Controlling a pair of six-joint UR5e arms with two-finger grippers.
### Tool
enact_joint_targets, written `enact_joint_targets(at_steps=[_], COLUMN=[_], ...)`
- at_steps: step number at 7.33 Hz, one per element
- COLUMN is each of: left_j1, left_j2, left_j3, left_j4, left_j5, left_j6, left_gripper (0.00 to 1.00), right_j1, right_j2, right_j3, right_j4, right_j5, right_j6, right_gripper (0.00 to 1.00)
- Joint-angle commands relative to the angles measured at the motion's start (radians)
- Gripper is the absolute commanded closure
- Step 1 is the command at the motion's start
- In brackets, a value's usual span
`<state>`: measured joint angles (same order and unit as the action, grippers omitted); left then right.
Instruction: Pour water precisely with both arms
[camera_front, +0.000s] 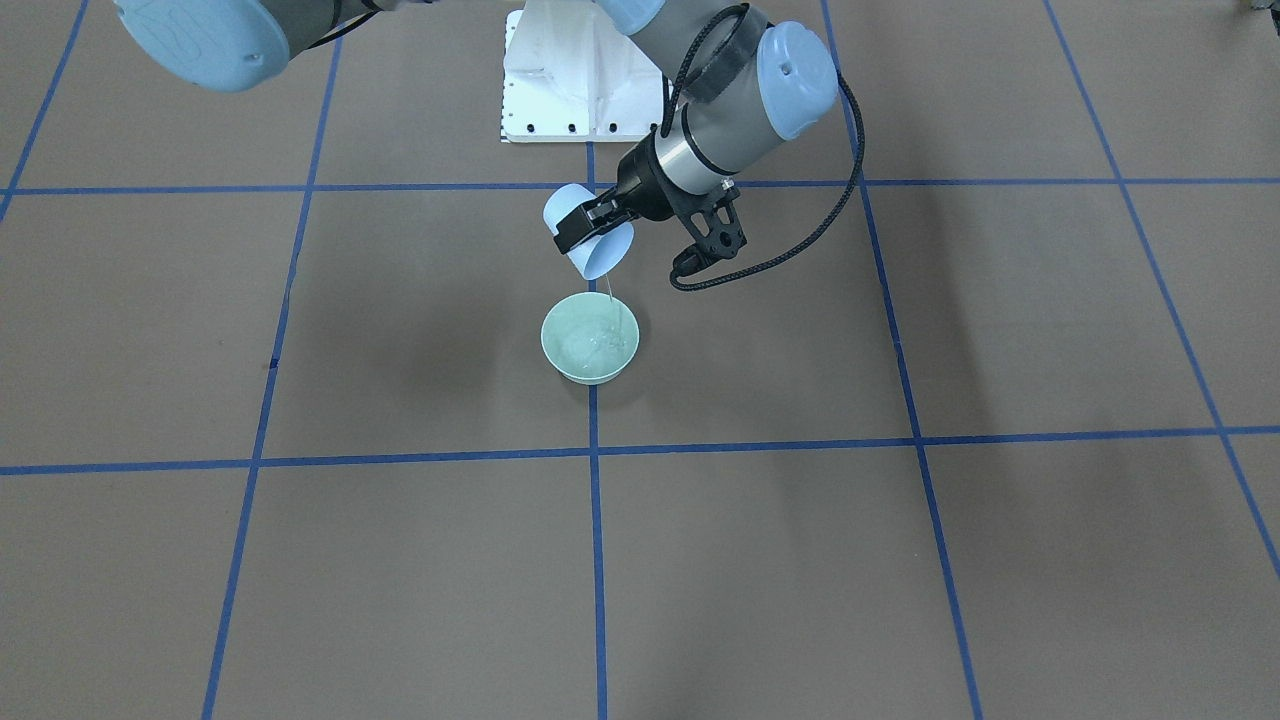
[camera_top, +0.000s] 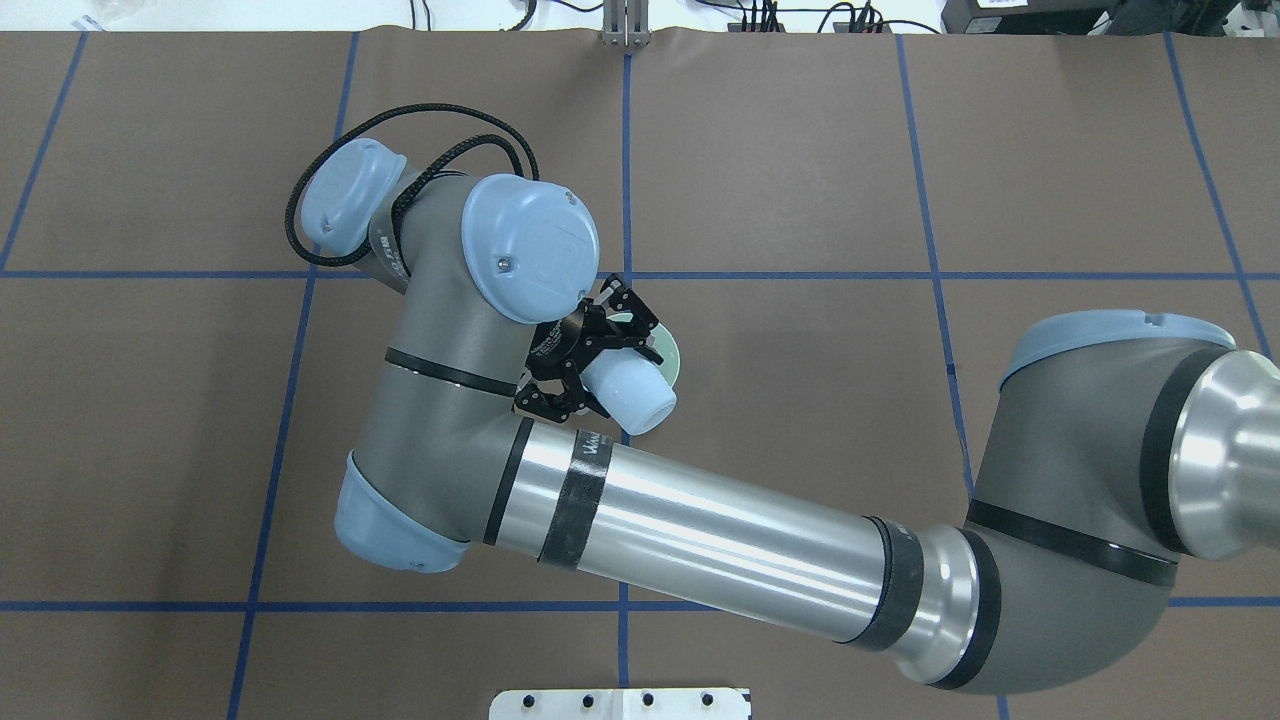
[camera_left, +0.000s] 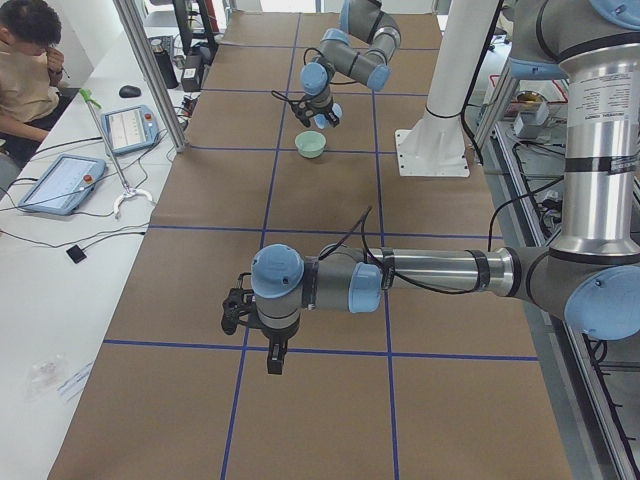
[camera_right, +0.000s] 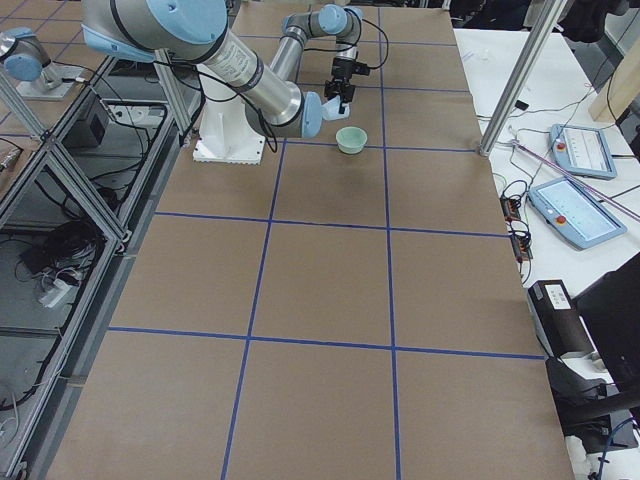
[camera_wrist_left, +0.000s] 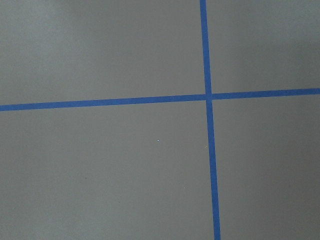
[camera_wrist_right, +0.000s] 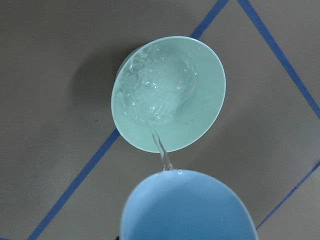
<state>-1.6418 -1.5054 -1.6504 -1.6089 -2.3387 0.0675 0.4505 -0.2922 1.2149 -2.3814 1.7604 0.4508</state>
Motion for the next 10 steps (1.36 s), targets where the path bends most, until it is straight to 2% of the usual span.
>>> enact_joint_targets(at_steps=[1,3,6,7,8,9,10], left_j1=[-0.001,-0.001,0.0,0.0,0.0,0.0,0.002], left_j2=[-0.001,-0.001,-0.007,-0.006,-0.009,-0.012,-0.016], left_j3=[0.0,0.001,0.001,-0.006,-0.011,-0.017,-0.026], left_j4=[0.001,0.003,-0.002,-0.011,-0.011,-0.014,-0.016], left_j5=[-0.001,-0.001,-0.001,-0.001,-0.001,-0.001,-0.001], left_j6=[0.0,0.0,0.0,-0.006,-0.008,-0.009,-0.011], left_gripper=[0.0,0.0,0.0,0.0,0.0,0.0,0.0], right_j1=[0.008,0.034,0.097,0.115,0.132,0.157,0.186], right_j2=[0.004,-0.025,-0.203,-0.29,-0.423,-0.543,-0.612], right_j3=[-0.003,0.058,0.333,0.459,0.589,0.671,0.711], right_j4=[0.002,0.046,0.119,0.154,0.273,0.38,0.449], right_j5=[-0.001,0.008,0.01,0.01,0.008,0.005,-0.001], right_j6=[-0.001,0.012,0.048,0.113,0.206,0.219,0.25], right_gripper=[1.0,1.0,1.0,1.0,1.0,1.0,1.0])
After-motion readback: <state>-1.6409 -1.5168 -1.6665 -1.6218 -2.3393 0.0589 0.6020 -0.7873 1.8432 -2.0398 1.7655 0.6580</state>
